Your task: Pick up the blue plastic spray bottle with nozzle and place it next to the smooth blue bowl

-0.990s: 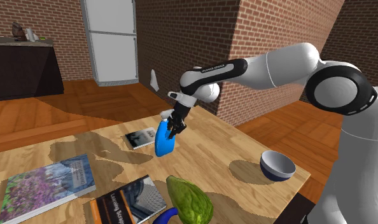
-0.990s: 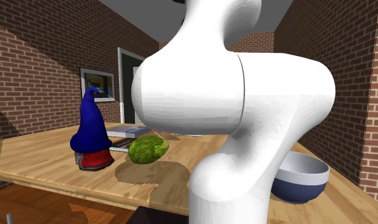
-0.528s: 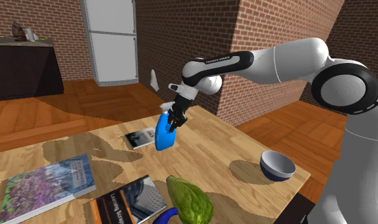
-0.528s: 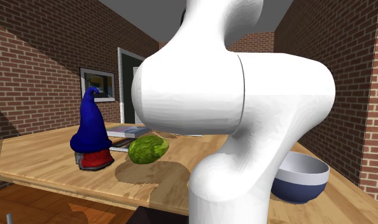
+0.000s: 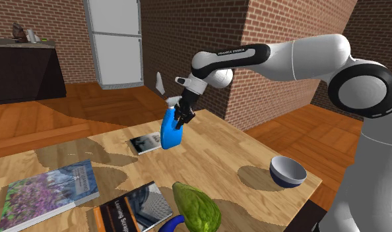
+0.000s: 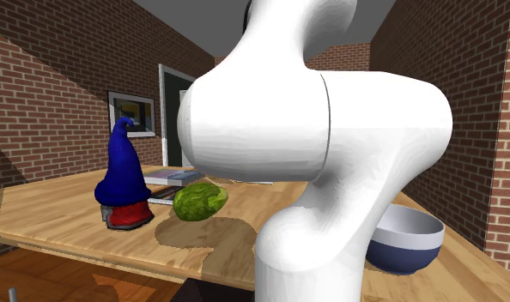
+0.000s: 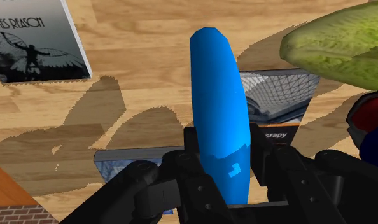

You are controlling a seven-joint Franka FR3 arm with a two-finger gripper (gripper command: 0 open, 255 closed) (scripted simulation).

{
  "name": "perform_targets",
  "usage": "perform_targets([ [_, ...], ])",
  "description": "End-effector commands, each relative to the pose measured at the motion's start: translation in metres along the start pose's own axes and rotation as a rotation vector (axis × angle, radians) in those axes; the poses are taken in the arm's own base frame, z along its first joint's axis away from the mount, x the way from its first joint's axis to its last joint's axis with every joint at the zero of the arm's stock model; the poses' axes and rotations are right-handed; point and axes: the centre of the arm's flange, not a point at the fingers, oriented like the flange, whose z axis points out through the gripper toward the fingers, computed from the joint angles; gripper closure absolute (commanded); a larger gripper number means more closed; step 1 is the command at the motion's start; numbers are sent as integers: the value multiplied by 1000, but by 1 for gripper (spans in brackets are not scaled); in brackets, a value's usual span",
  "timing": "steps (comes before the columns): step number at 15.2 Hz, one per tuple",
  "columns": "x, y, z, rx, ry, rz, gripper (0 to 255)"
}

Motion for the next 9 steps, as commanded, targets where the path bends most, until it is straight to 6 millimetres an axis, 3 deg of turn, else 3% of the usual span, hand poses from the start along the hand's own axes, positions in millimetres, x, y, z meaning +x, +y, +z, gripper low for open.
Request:
perform_targets([
  [1, 5, 0, -10, 0, 0, 0, 255],
  [9, 24, 0, -48, 0, 0, 0, 255],
])
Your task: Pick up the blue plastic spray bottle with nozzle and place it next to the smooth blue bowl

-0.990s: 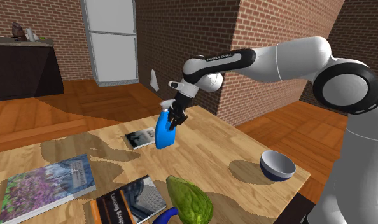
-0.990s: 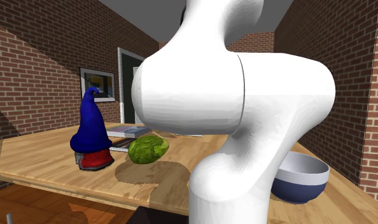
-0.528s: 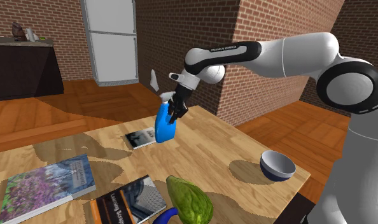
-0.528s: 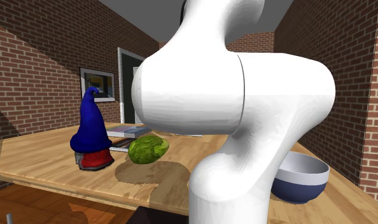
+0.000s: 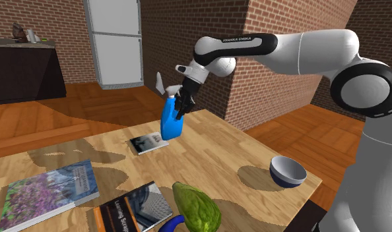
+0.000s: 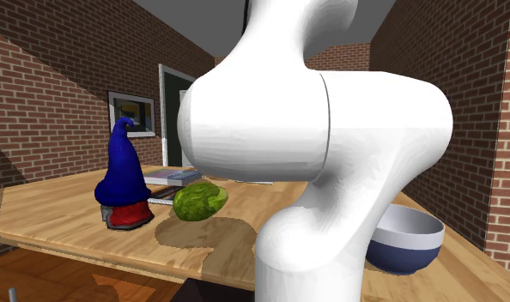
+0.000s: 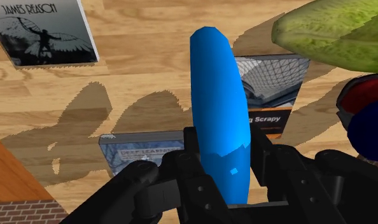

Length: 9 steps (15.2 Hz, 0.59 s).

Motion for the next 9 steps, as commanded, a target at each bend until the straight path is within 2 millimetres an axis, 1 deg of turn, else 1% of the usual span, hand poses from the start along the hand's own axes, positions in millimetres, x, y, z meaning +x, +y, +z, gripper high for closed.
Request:
perform_targets([
  [1, 5, -1, -10, 0, 0, 0, 255],
  [9, 24, -1, -48, 0, 0, 0, 255],
])
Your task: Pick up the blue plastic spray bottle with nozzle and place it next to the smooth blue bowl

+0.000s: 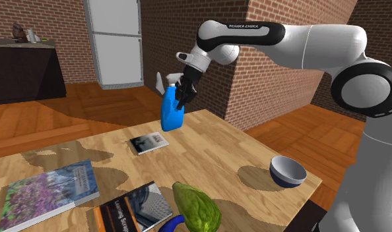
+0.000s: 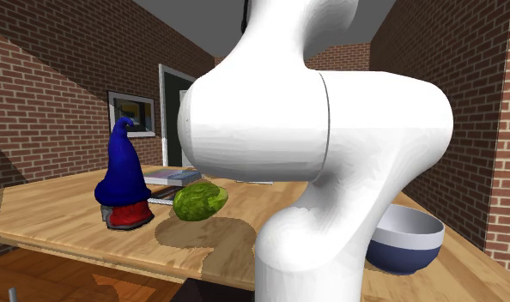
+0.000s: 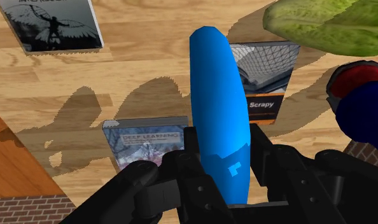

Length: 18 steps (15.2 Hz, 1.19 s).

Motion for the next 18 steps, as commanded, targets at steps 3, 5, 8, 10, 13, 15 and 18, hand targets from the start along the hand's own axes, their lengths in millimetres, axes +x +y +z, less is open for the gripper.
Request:
perform_targets([
  [3, 9, 0, -19, 0, 0, 0, 255],
  [5, 14, 0, -29, 0, 0, 0, 255],
  [8, 21, 0, -43, 0, 0, 0, 255],
  [10, 26, 0, -52, 0, 0, 0, 255],
  [13, 33, 0, -66, 0, 0, 0, 255],
  [15, 24, -6, -75, 0, 0, 0, 255],
  [18, -8, -23, -91, 0, 0, 0, 255],
])
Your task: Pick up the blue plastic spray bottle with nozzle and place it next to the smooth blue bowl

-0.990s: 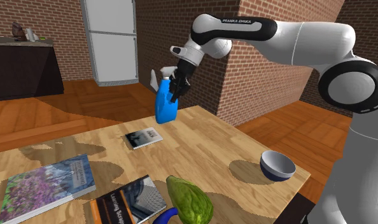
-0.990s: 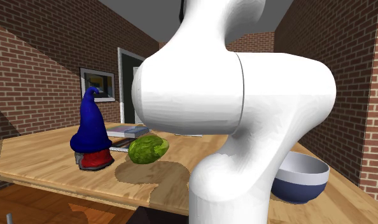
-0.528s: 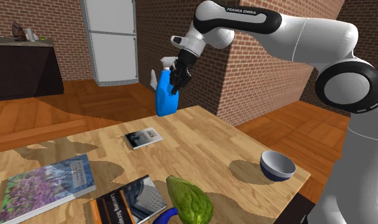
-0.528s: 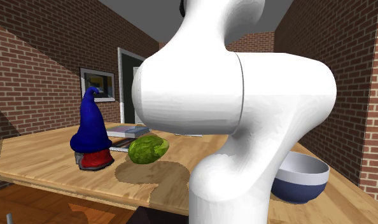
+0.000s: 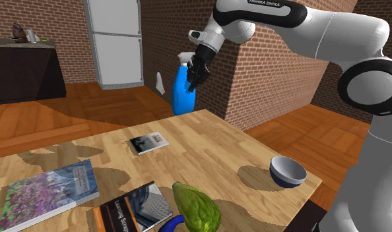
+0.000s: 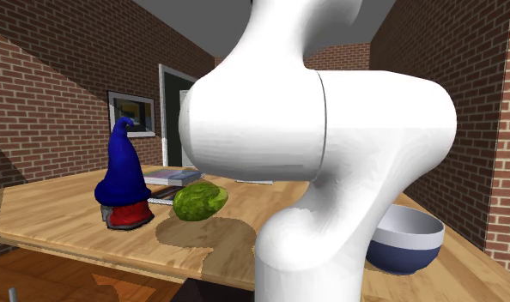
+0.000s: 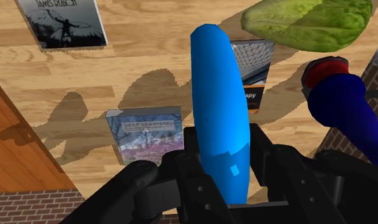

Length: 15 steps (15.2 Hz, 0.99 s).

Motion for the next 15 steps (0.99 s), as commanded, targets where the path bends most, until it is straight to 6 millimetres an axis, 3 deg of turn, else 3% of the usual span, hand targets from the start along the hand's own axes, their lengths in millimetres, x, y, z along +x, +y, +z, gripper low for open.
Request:
perform_targets([
  [1, -19, -11, -9, 0, 0, -1, 255],
  [15, -168, -91, -84, 0, 0, -1, 255],
])
